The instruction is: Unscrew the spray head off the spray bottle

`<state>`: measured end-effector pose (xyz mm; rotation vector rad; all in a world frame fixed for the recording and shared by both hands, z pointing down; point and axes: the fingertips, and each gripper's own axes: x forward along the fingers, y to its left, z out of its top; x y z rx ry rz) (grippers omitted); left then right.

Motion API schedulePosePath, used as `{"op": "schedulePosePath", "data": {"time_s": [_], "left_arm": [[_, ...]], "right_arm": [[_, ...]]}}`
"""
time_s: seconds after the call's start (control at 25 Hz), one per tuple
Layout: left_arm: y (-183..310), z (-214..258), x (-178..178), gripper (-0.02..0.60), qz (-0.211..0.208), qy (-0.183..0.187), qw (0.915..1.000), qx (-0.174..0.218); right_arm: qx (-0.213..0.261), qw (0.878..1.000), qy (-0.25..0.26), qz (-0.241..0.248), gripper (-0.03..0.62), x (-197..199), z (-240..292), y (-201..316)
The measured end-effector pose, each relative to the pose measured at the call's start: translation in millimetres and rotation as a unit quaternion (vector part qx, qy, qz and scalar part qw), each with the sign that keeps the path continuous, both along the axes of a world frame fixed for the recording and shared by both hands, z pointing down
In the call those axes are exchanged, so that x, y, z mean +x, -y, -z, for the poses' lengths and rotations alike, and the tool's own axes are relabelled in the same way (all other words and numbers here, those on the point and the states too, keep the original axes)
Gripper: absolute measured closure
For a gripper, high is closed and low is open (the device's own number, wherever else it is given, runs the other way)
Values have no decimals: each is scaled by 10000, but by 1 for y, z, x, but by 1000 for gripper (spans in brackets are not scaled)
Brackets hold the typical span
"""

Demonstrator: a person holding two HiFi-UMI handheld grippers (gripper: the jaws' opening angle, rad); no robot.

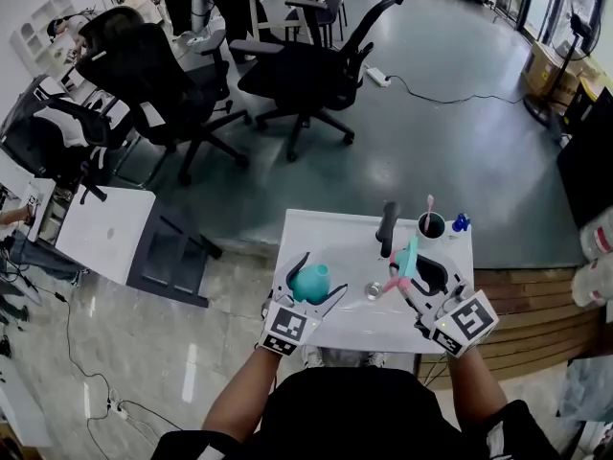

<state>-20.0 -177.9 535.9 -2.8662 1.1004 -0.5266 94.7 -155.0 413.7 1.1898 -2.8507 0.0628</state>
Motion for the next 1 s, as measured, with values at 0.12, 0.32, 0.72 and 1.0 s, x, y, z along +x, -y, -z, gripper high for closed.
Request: {"op": "schedulePosePath", "data": {"time_s": [0.12,0.32,0.72,1.0], "left_arm": [[-3,-2,1,156,0,-30,10000,-32],[-4,-4,2,156,76,-86,9999,-88],[4,-1,-8,156,461,-284,9985,-33],[19,10,-22,156,867,-660,9940,-7]], "right_arm": [[-330,9989,-212,-261,457,7,-35,5],[-630,9931,-705,-697,457,22,-78,9],[-1032,9729,-919,-1853,457,76,-105,9],[-822,9632,-853,-2413,457,102,-88,10]]}}
